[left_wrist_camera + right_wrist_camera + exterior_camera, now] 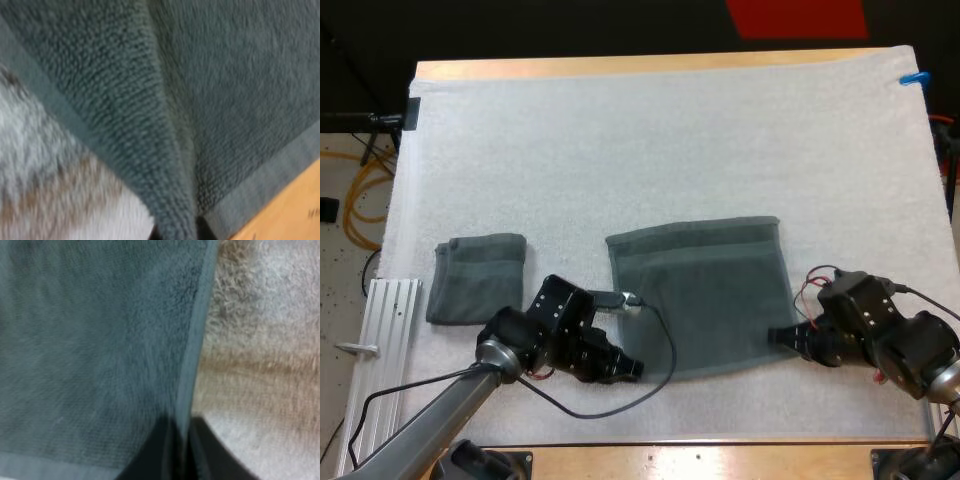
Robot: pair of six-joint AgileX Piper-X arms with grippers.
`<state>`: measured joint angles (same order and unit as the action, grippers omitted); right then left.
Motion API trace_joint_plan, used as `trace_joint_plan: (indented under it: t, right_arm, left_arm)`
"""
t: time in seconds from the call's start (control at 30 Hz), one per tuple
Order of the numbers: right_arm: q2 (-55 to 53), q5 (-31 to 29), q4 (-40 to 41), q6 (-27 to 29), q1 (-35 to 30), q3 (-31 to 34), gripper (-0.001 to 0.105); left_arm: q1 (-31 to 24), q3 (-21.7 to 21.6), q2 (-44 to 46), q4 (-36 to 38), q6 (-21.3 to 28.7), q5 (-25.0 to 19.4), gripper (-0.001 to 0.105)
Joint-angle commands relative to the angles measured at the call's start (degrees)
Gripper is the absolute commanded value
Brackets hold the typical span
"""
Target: Pick towel from pile fold and stack
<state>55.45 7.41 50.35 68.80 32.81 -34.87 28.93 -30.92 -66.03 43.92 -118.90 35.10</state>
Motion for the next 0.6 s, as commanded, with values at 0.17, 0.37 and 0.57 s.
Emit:
trace_joint_plan:
  t: [0.17,0.37,0.57]
  right_arm:
    - [6.37,4.01,-7.88,-3.47,-2.15,-0.40,0.000]
    - [15.59,9.58,-20.57,-7.16,-7.19,-0.40,0.000]
    - [20.30,12.59,-29.49,-9.03,-11.65,-0.50,0.000]
  left_arm:
    - [-3.42,-0.03,-2.83,-10.11,-5.46,3.01,0.000]
    - [-10.30,-0.03,-8.34,-19.04,-8.86,8.46,0.000]
    - [-15.42,-0.04,-13.52,-32.00,-16.01,12.74,0.000]
